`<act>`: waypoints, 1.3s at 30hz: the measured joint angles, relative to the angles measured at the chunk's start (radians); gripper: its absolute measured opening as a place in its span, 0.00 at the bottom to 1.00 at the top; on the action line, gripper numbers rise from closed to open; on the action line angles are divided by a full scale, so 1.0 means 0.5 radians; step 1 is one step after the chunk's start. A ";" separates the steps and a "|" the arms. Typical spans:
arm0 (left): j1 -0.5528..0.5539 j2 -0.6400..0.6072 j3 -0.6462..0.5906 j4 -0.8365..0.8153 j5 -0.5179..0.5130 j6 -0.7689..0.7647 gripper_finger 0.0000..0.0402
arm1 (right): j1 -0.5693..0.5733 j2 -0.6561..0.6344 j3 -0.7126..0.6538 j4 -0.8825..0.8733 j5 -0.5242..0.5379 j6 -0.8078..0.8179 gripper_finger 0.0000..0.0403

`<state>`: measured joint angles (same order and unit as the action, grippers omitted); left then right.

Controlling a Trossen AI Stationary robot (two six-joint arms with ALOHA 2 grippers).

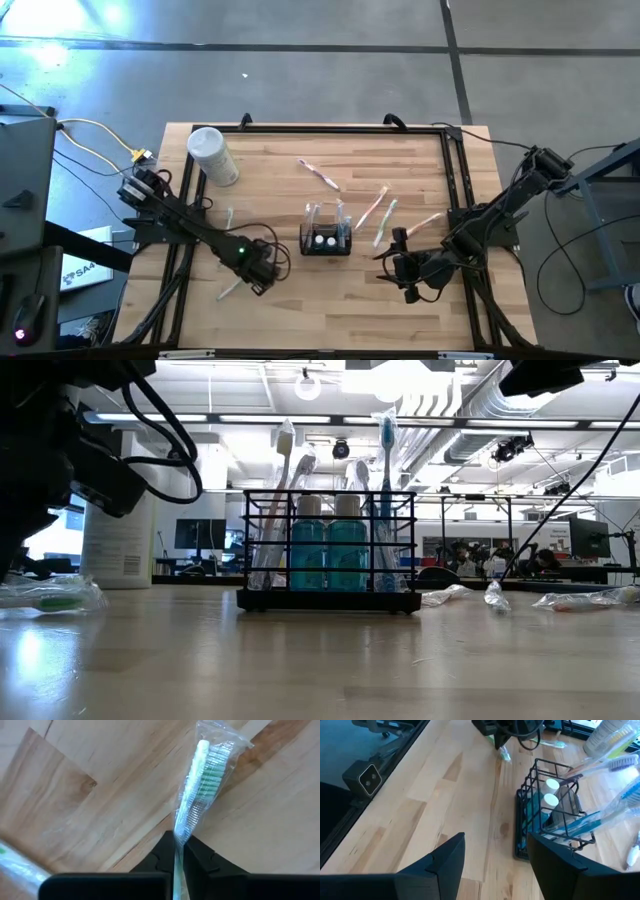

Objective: Pick & Place toothbrushing station
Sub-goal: Put the bottom green toothbrush into the black wire organizer

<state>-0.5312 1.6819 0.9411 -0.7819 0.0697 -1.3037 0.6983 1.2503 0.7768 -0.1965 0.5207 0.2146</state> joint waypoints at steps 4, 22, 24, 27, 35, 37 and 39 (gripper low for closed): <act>-0.004 0.010 0.276 -0.255 -0.251 0.084 0.02 | 0.000 0.000 -0.006 -0.002 -0.013 -0.001 0.51; -0.367 -0.004 1.372 -1.192 -2.306 0.167 0.01 | 0.000 0.000 -0.006 0.011 -0.120 -0.001 0.51; -0.365 -0.006 1.363 -1.139 -2.509 0.235 0.01 | 0.001 0.000 -0.006 0.014 -0.119 -0.001 0.51; -0.336 -0.006 1.308 -1.004 -2.712 0.388 0.01 | 0.001 0.000 -0.006 0.014 -0.119 -0.013 0.51; -0.060 -0.007 1.269 -0.591 -2.510 0.916 0.01 | 0.001 0.000 -0.006 0.013 -0.119 -0.055 0.51; 0.022 -0.007 1.269 -0.361 -2.360 1.205 0.01 | 0.000 0.000 -0.006 0.014 -0.119 -0.055 0.51; 0.089 -0.007 1.268 -0.101 -2.256 1.520 0.01 | 0.000 0.000 -0.006 0.014 -0.119 -0.055 0.51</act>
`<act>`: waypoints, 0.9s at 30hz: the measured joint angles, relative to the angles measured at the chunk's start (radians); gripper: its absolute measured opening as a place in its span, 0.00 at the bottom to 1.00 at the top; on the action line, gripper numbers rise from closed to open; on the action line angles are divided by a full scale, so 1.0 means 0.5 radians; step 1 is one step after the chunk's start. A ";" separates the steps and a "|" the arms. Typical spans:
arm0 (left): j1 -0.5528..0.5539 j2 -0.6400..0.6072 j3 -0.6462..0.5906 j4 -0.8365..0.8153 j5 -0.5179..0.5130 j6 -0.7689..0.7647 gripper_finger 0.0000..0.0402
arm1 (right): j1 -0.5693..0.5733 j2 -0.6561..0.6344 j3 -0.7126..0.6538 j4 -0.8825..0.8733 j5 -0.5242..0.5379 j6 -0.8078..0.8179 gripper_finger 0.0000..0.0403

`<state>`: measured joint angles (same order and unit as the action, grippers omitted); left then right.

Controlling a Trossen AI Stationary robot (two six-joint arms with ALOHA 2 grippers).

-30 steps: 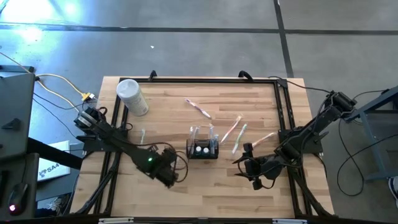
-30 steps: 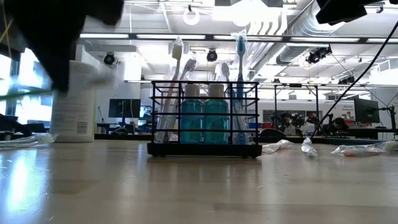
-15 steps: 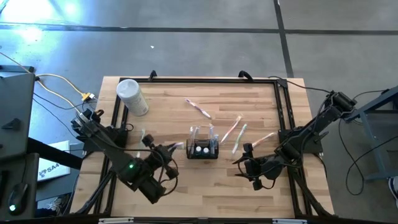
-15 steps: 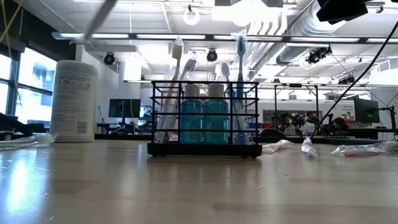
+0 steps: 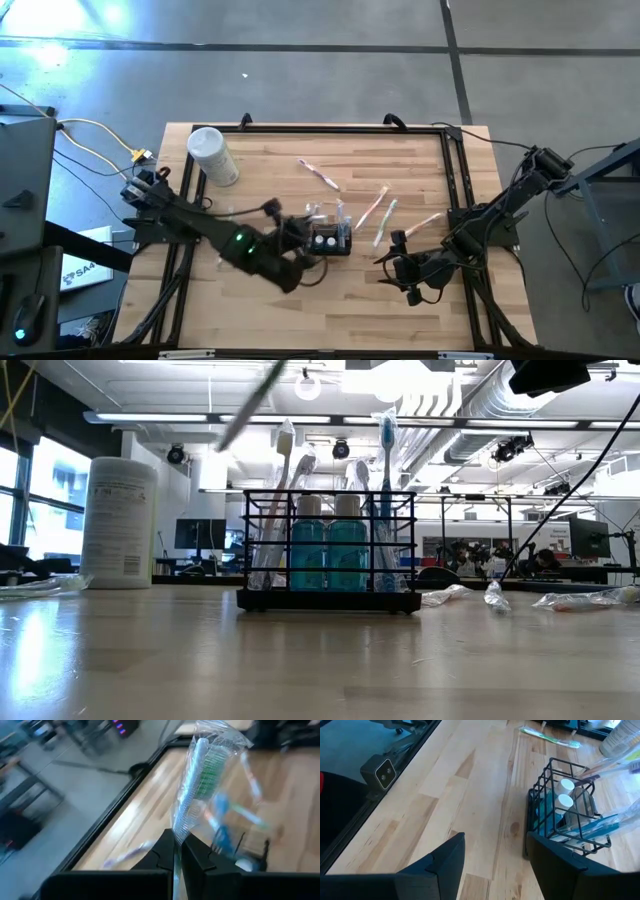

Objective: Pick & Place toothbrushing station
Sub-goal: Put the bottom green toothbrush into the black wire organizer

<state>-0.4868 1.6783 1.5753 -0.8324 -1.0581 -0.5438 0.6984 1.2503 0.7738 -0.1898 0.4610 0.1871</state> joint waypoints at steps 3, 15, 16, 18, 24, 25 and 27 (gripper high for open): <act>0.052 0.000 0.000 0.357 0.086 0.416 0.01 | 0.000 0.000 0.000 0.000 0.000 0.000 0.51; -0.023 -0.138 -0.001 0.479 0.039 0.660 0.01 | 0.001 0.000 -0.002 -0.003 0.000 0.000 0.51; -0.021 -0.175 -0.001 0.435 0.022 0.658 0.01 | 0.001 0.000 -0.002 -0.003 -0.001 0.001 0.51; -0.022 -0.276 -0.001 0.304 0.011 0.605 0.01 | 0.000 0.000 -0.002 -0.003 -0.001 0.002 0.51; -0.022 -0.518 0.002 -0.281 -0.135 0.097 0.01 | 0.000 0.000 -0.002 0.000 -0.001 -0.015 0.51; -0.023 -0.542 -0.007 -0.342 -0.158 0.016 0.01 | 0.000 0.000 -0.002 -0.001 -0.001 -0.015 0.51; -0.054 -0.600 -0.090 -0.362 -0.163 -0.057 0.01 | 0.000 0.000 -0.002 0.000 -0.001 -0.016 0.51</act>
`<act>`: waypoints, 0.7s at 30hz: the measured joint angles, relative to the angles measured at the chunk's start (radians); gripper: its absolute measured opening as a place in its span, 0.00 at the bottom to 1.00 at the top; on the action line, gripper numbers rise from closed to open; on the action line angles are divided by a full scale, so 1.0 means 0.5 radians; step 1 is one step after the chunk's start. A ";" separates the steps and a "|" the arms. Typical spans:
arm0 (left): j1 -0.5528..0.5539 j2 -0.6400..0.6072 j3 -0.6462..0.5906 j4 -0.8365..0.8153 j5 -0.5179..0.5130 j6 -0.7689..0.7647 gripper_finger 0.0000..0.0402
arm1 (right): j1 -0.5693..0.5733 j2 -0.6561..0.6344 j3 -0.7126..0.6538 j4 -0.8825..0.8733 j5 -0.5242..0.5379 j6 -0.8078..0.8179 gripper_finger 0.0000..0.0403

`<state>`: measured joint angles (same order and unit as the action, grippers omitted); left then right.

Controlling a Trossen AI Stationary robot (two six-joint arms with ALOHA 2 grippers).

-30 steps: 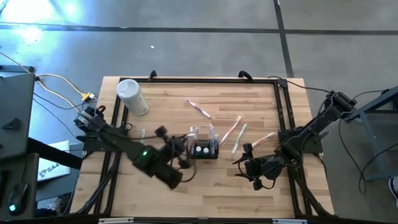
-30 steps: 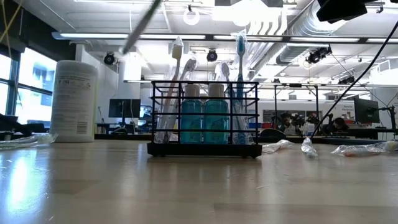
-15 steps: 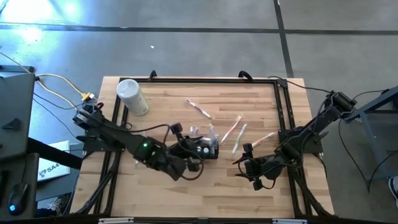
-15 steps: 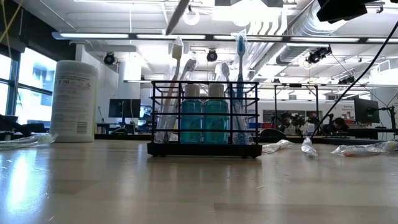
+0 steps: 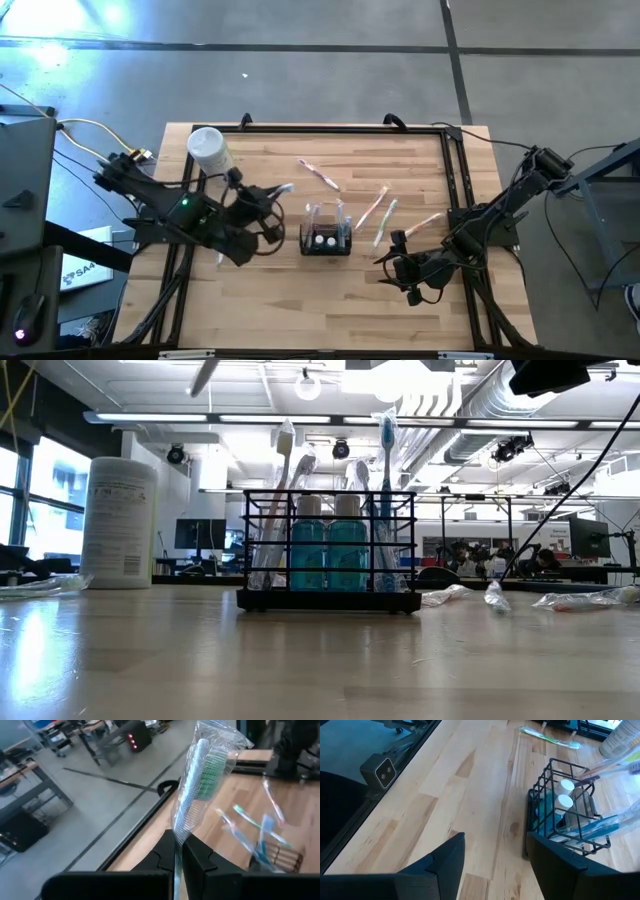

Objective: Pick & Place toothbrushing station
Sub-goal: Put the bottom green toothbrush into the black wire organizer

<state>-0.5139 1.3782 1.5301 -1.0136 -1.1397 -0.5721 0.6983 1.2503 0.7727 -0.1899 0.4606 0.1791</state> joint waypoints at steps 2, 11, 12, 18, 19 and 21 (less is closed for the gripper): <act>-0.023 -0.065 -0.133 0.061 0.012 -0.004 0.01 | 0.000 0.000 0.000 -0.002 -0.003 0.000 0.51; 0.014 -0.467 -1.102 1.103 0.239 0.279 0.01 | 0.000 0.000 -0.001 0.021 -0.053 -0.003 0.51; 0.032 -0.514 -1.208 1.299 0.318 0.363 0.01 | 0.000 0.000 -0.001 0.023 -0.053 -0.007 0.51; 0.113 -0.749 -1.733 2.589 0.995 0.944 0.01 | 0.000 0.000 -0.002 0.051 -0.053 -0.032 0.51; 0.141 -0.752 -1.790 2.746 1.091 0.984 0.01 | 0.000 0.000 -0.002 0.061 -0.053 -0.038 0.51; 0.186 -0.749 -1.870 2.932 1.224 1.025 0.01 | 0.001 0.000 -0.002 0.066 -0.053 -0.039 0.51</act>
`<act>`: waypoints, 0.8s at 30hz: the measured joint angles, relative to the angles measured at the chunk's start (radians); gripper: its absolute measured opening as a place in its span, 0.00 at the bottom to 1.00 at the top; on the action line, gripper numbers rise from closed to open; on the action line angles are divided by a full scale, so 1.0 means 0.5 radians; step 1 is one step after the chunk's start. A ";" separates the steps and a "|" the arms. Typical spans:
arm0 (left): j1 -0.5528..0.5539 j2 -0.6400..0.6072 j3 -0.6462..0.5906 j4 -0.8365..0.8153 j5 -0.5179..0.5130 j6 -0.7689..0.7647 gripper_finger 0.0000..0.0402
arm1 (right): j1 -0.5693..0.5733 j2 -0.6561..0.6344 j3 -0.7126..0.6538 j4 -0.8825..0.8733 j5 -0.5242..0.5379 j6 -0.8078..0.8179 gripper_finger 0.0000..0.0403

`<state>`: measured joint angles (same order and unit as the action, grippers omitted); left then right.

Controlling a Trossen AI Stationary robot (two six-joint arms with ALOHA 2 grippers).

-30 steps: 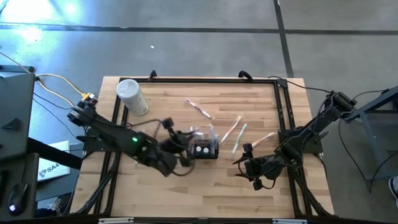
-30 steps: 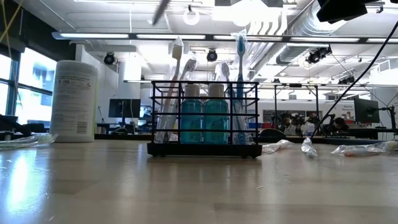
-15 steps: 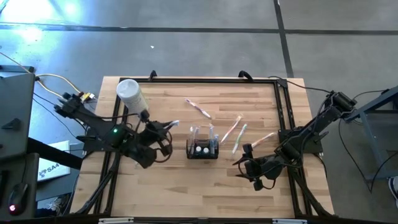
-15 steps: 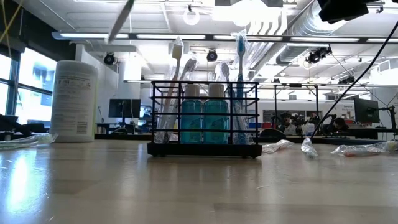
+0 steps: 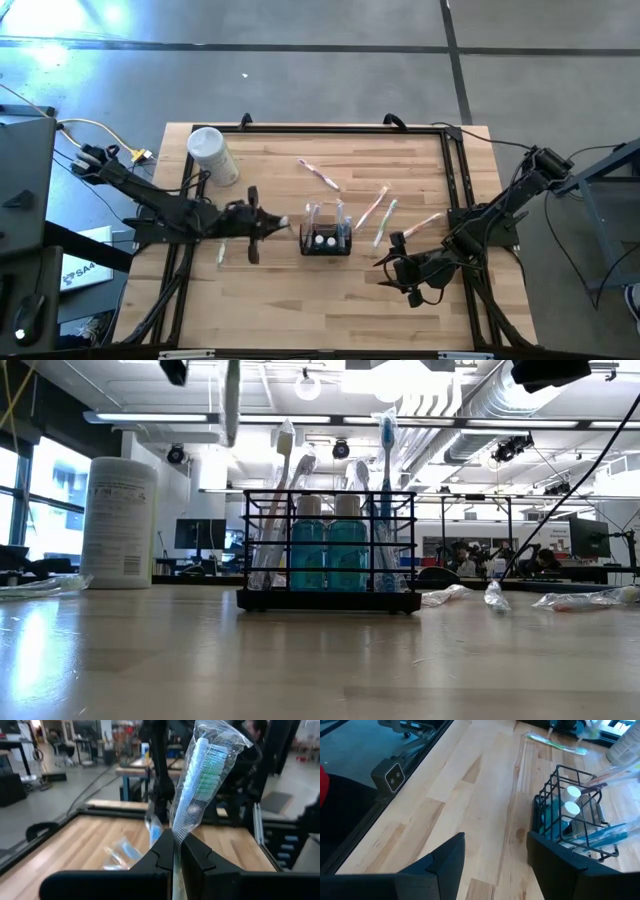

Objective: Pick & Place toothbrushing station
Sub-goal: Put the bottom green toothbrush into the black wire organizer

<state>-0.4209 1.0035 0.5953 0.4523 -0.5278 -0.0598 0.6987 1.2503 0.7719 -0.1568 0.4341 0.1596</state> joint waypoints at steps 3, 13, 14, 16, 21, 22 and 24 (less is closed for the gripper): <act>0.057 0.043 -0.035 0.162 0.068 -0.040 0.01 | 0.000 0.000 0.000 0.009 0.000 0.000 0.51; 0.196 0.505 -0.044 0.622 0.177 0.023 0.01 | 0.000 0.000 0.000 0.017 0.001 -0.005 0.51; 0.214 0.526 -0.044 0.640 0.175 0.025 0.01 | 0.000 0.000 0.000 0.017 0.000 -0.005 0.51; 0.246 0.564 -0.040 0.680 0.174 0.020 0.01 | 0.000 0.000 0.000 0.015 0.001 -0.003 0.51; 0.268 0.593 -0.041 0.667 0.142 0.008 0.01 | -0.001 0.000 0.000 0.007 0.000 -0.001 0.51; 0.265 0.594 -0.041 0.660 0.137 0.008 0.01 | -0.001 0.000 0.000 0.007 0.000 -0.001 0.51; 0.265 0.594 -0.041 0.662 0.136 0.021 0.01 | -0.001 0.000 0.000 0.007 -0.008 0.000 0.51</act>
<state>-0.2882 1.3006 0.5747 0.7834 -0.4599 -0.0490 0.6983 1.2503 0.7719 -0.1533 0.4300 0.1596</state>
